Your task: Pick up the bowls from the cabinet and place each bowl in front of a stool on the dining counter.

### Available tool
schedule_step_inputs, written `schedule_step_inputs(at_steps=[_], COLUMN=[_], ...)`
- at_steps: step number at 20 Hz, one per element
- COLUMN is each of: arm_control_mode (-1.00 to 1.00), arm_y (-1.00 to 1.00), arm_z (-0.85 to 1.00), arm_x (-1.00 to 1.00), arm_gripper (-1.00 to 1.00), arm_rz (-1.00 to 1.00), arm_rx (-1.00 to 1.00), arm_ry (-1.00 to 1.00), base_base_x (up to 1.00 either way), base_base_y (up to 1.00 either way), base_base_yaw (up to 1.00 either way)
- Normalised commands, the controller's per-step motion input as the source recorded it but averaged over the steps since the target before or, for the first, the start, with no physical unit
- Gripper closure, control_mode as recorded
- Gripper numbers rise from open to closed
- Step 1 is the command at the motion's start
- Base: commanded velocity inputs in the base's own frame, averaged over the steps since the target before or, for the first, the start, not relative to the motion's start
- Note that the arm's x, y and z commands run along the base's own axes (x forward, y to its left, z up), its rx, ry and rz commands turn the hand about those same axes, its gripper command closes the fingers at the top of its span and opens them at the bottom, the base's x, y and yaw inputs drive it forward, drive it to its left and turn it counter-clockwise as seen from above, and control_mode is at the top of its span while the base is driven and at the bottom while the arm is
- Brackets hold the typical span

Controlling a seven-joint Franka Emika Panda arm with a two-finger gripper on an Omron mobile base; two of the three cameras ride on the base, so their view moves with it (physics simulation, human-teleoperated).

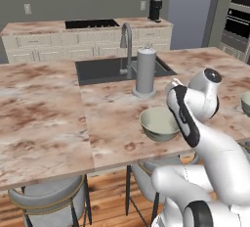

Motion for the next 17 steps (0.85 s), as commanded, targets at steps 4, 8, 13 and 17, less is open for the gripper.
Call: schedule_step_inputs(at_steps=[4,8,13,17], arm_control_mode=[-1.00,-1.00,-1.00,-1.00], arm_y=[0.00,0.00,0.14,0.26], arm_z=[0.43,0.08,0.29,0.71], arm_x=[-1.00,-1.00,-1.00,-0.94], arm_gripper=[-1.00,-1.00,-1.00,-1.00], arm_rz=[0.05,0.14,0.14,0.10], arm_rx=[-0.15,-0.10,-0.05,-0.08], arm_ry=[0.02,0.00,0.01,0.04], base_base_x=[0.00,0.00,0.00,0.00], base_base_y=[0.00,0.00,0.00,0.00], base_base_yaw=[0.00,0.00,0.00,0.00])
